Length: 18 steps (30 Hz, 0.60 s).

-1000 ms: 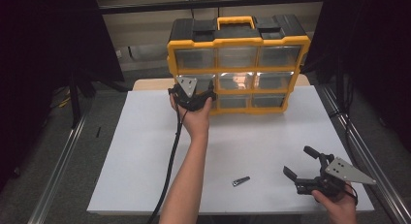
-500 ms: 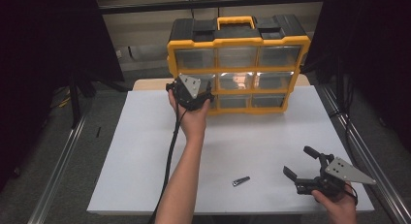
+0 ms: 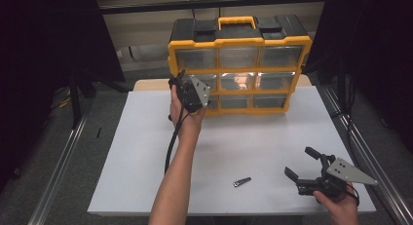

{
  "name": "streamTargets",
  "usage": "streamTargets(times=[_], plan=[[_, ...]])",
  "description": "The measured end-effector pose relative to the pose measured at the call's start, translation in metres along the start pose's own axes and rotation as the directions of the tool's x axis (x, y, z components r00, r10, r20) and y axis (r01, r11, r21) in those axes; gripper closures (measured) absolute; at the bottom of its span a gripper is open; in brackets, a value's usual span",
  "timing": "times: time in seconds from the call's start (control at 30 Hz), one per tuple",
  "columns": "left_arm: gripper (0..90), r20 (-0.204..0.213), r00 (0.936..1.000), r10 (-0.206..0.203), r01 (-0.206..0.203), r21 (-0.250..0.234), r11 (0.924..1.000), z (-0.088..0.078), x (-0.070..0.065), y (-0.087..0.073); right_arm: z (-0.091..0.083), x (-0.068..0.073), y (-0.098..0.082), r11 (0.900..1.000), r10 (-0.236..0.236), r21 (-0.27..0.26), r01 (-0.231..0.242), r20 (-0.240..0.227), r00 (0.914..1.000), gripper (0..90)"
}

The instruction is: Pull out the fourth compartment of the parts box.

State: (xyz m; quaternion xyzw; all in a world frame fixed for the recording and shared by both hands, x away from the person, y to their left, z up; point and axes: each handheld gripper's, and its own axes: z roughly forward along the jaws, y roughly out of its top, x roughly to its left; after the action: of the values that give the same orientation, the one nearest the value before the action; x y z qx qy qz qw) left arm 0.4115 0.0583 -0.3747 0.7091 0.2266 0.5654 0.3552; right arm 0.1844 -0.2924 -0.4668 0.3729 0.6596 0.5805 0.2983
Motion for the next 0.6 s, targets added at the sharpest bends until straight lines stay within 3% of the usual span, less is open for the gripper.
streamTargets(times=[0.07, 0.13, 0.17, 0.23, 0.3, 0.37, 0.4, 0.5, 0.53, 0.57, 0.6], plan=[[15.9, -0.007, 0.9997, 0.023, -0.023, 0.002, 0.9997, -0.0001, -0.0009, 0.0004, 0.0001, 0.0000, 0.0000, 1.000, -0.001, -0.002, 0.001, -0.002, 1.0000, 1.6], [18.5, -0.005, 0.9955, 0.095, -0.095, -0.001, 0.9955, -0.0001, -0.0027, 0.0016, 0.0000, -0.0001, 0.0001, 1.000, -0.002, -0.002, 0.002, 0.001, 1.0000, 1.7], [20.1, -0.012, 0.9867, 0.162, -0.162, -0.007, 0.9867, 0.0001, -0.0046, 0.0032, -0.0001, -0.0001, 0.0000, 1.000, 0.000, -0.001, 0.000, -0.001, 1.0000, 1.7], [21.2, -0.010, 0.9830, 0.183, -0.183, -0.014, 0.9829, 0.0002, -0.0057, 0.0038, -0.0001, -0.0002, 0.0000, 1.000, 0.000, -0.001, 0.000, -0.002, 1.0000, 1.7], [24.5, 0.001, 0.9696, 0.245, -0.245, -0.008, 0.9695, 0.0000, -0.0051, 0.0054, 0.0000, -0.0002, 0.0000, 1.000, 0.001, -0.003, -0.001, -0.001, 1.0000, 1.7], [25.8, 0.009, 0.9610, 0.276, -0.276, -0.006, 0.9610, 0.0007, -0.0040, 0.0059, -0.0001, -0.0002, 0.0000, 1.000, 0.002, -0.003, -0.002, -0.001, 1.0000, 1.7], [25.9, 0.013, 0.9636, 0.267, -0.267, 0.007, 0.9636, 0.0005, -0.0051, 0.0050, -0.0003, -0.0003, 0.0000, 1.000, -0.001, -0.002, 0.001, -0.002, 1.0000, 1.7], [26.8, 0.017, 0.9580, 0.286, -0.286, 0.013, 0.9580, 0.0010, -0.0049, 0.0049, -0.0002, 0.0000, 0.0002, 1.000, 0.001, -0.004, -0.001, 0.000, 1.0000, 1.7], [26.8, 0.015, 0.9536, 0.301, -0.301, 0.013, 0.9536, 0.0014, -0.0054, 0.0049, -0.0002, 0.0000, 0.0002, 1.000, 0.001, -0.004, -0.001, 0.000, 1.0000, 1.7], [28.2, 0.021, 0.9419, 0.335, -0.335, 0.014, 0.9419, 0.0016, -0.0045, 0.0055, 0.0000, 0.0000, 0.0001, 1.000, 0.000, -0.003, 0.000, 0.000, 1.0000, 1.7], [29.0, 0.023, 0.9409, 0.338, -0.338, 0.016, 0.9409, 0.0018, -0.0050, 0.0051, 0.0000, 0.0000, 0.0002, 1.000, 0.001, -0.004, -0.001, 0.000, 1.0000, 1.7]])
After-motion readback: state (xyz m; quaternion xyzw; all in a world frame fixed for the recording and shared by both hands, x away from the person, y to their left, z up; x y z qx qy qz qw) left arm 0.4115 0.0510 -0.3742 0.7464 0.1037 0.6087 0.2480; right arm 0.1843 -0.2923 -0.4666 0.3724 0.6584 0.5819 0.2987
